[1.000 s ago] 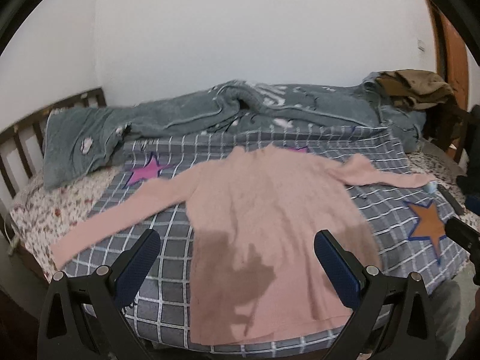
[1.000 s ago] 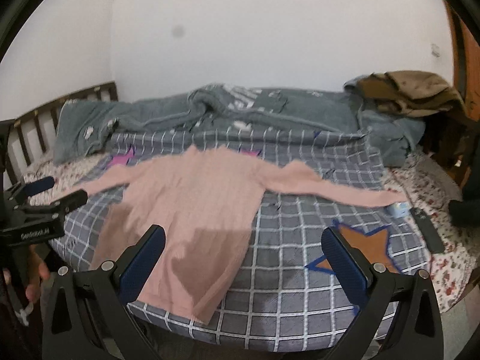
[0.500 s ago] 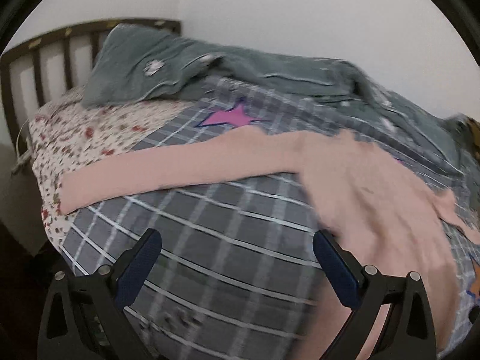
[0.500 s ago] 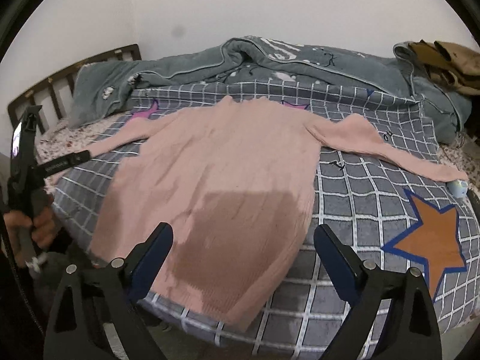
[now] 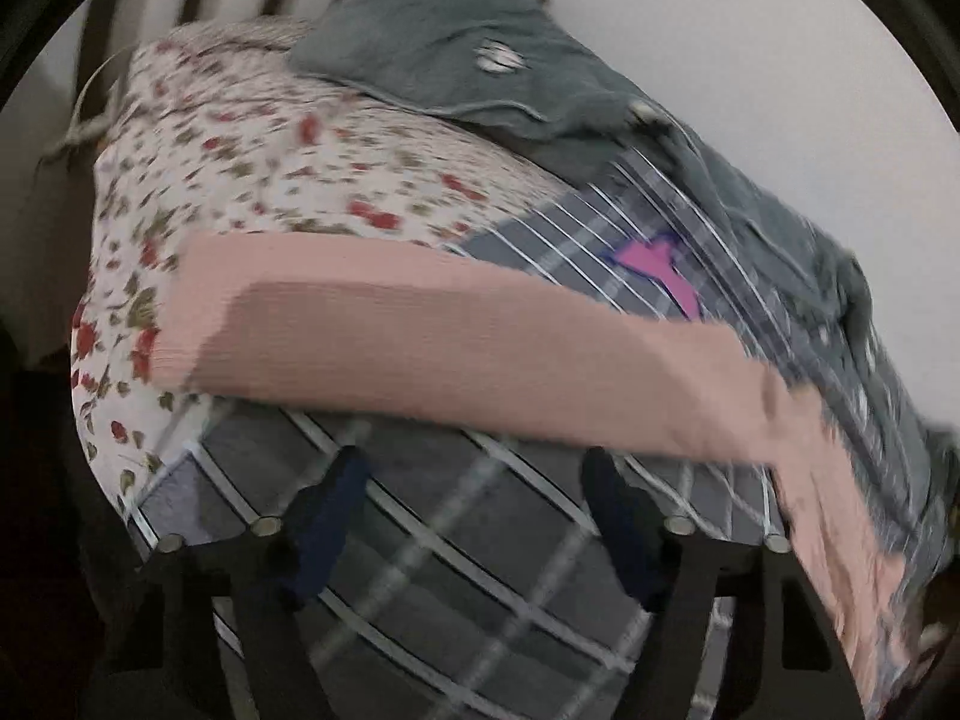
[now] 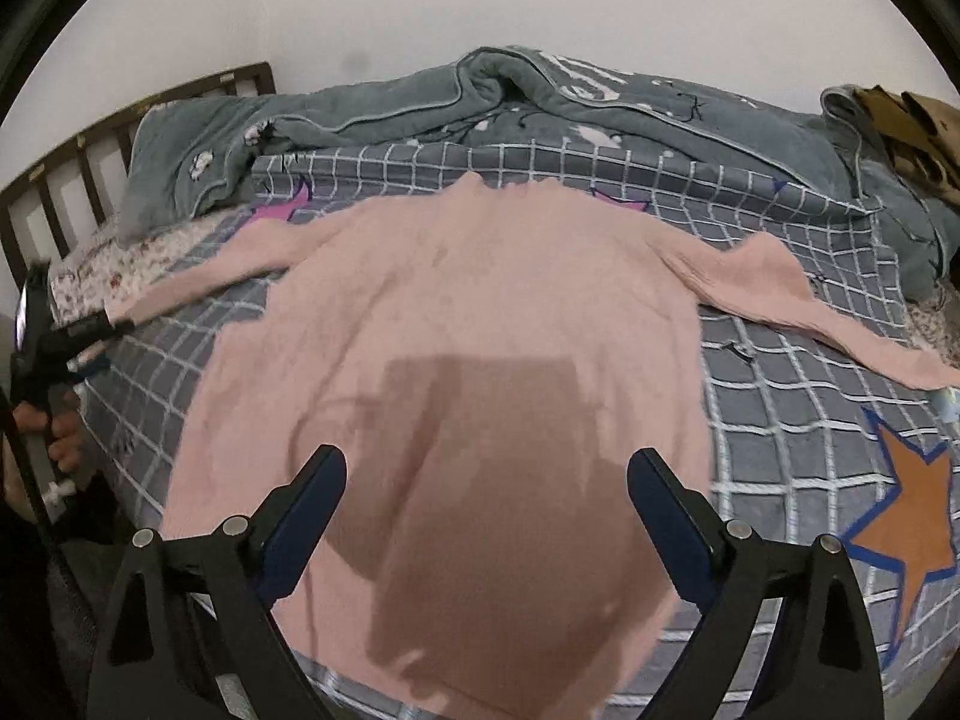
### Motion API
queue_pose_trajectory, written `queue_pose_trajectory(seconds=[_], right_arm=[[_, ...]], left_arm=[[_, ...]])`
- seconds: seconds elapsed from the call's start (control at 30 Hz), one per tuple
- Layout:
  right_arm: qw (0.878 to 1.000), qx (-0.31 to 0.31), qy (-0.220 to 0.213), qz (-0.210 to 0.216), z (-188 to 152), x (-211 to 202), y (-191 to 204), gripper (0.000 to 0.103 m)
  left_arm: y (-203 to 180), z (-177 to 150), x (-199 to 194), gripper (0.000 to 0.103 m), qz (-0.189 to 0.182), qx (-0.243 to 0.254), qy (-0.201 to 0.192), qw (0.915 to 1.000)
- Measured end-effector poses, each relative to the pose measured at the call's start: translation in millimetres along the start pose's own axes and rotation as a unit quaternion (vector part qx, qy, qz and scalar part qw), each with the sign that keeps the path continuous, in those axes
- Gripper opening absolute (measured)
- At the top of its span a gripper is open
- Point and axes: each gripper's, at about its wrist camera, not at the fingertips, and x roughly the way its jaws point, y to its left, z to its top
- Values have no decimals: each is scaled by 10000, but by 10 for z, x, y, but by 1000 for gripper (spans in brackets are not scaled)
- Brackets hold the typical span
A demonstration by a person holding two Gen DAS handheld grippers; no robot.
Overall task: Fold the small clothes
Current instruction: 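Move the left tool to the sweater sleeve and close on its cuff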
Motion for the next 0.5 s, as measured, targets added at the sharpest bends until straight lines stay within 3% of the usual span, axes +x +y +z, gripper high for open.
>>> queue_pose_trajectory(seconds=[0.1,0.3,0.33,0.4,0.43,0.47,0.5], right_arm=[[9999,-16,3,110,27,68,73,94],[9994,-308,59,127,48,217,138,94],[9993,-327,55,154,55,235,127,94],[9993,-327,37,185,84,261,73,94],[9993,-314,9,210,105,264,42,94],[9993,-301,-21,230,129,265,14,94],[9993,-294,-67,241,165,262,-27,94]], left_arm=[[108,106,32,66,-132,-198,-173,9996],[211,254,120,62,-1,-569,-221,9981],[188,263,132,58,123,-524,-227,9983],[132,280,141,39,436,-369,-250,9981],[108,300,137,22,530,-327,-278,9977],[110,319,128,13,515,-358,-285,9976],[101,338,117,11,495,-410,-273,9976]])
